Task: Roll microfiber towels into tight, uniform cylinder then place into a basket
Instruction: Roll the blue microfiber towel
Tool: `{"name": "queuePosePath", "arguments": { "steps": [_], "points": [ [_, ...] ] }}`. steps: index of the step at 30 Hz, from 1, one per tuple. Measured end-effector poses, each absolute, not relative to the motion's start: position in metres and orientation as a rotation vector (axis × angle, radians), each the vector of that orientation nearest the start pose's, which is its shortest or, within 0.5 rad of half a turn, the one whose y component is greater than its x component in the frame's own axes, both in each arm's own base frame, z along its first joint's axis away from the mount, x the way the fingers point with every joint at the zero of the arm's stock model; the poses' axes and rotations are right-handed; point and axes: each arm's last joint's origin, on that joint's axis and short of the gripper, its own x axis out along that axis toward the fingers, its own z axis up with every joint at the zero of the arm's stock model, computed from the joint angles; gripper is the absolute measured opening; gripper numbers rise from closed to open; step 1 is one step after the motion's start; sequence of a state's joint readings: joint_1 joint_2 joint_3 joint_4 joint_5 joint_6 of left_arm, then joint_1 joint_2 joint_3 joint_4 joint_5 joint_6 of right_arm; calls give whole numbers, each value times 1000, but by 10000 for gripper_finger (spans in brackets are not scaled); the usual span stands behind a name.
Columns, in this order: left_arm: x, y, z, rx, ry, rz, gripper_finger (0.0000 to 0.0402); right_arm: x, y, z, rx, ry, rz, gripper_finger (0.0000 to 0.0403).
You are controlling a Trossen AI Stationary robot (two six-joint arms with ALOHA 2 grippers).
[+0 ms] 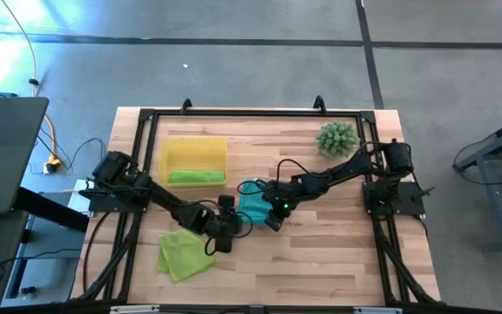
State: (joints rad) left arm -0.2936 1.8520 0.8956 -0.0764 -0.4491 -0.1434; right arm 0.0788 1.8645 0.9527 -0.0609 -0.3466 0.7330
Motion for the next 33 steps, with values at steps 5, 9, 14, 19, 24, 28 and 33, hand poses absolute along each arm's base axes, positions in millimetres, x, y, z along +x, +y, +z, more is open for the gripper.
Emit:
{"name": "queuePosePath", "arguments": {
  "steps": [5, 9, 14, 19, 24, 28, 33],
  "points": [
    [323, -85, 111, 155, 955, 121, 67, 346, 39, 121, 759, 1066, 47, 2],
    [326, -89, 114, -100, 974, -36, 11, 346, 47, 122, 703, 1061, 100, 3],
    [327, -94, 116, -340, 995, -133, 26, 346, 61, 125, 692, 1057, 184, 3],
    [328, -87, 128, -526, 1003, -185, 14, 346, 74, 128, 707, 1045, 250, 3],
    [326, -77, 134, -617, 1027, -137, 13, 346, 76, 128, 709, 1041, 218, 4],
    [326, -69, 122, -645, 1081, -57, 13, 346, 75, 126, 679, 1031, 170, 5],
    [329, -68, 111, -647, 1104, -45, 13, 346, 74, 126, 600, 1006, 164, 32]
  ]
}}
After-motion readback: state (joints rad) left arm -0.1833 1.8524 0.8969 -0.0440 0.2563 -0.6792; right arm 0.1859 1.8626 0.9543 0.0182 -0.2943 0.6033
